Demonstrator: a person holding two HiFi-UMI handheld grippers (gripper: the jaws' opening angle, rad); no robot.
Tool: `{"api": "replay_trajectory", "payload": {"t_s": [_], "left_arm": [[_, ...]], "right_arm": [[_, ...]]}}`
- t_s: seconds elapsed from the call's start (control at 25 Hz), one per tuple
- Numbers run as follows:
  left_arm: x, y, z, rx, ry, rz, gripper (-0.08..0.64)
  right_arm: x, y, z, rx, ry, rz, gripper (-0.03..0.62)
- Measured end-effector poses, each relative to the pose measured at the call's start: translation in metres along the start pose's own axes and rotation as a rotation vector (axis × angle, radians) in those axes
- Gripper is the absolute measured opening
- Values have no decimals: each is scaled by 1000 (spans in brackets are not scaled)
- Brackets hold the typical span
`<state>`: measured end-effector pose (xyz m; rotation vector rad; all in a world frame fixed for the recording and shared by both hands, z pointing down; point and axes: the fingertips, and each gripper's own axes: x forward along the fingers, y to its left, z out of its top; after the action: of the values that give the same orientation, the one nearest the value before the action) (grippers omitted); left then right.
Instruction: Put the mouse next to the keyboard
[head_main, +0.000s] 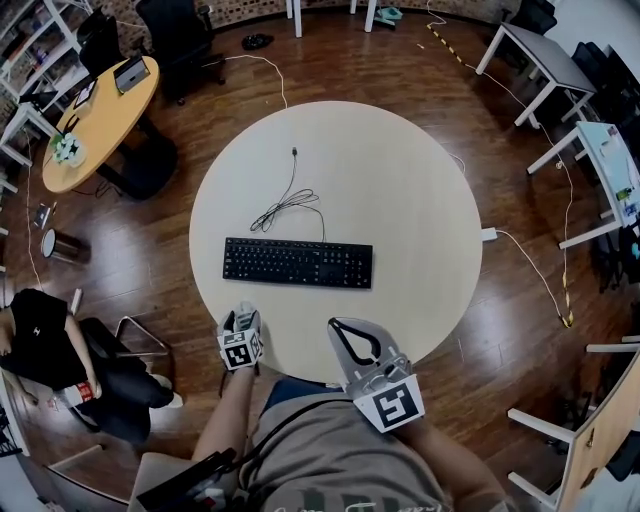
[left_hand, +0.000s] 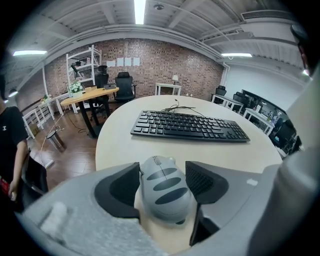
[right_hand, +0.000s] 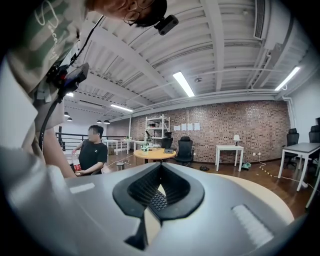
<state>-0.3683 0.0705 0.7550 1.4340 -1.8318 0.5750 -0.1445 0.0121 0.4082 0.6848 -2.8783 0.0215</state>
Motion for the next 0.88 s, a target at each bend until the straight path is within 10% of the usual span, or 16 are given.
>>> {"api": "replay_trajectory", "payload": {"t_s": [0.88], "left_arm": [[-20, -59, -34, 41, 89, -10, 302]], "right_arm": [[-44, -28, -4, 55, -68, 37, 5]]}}
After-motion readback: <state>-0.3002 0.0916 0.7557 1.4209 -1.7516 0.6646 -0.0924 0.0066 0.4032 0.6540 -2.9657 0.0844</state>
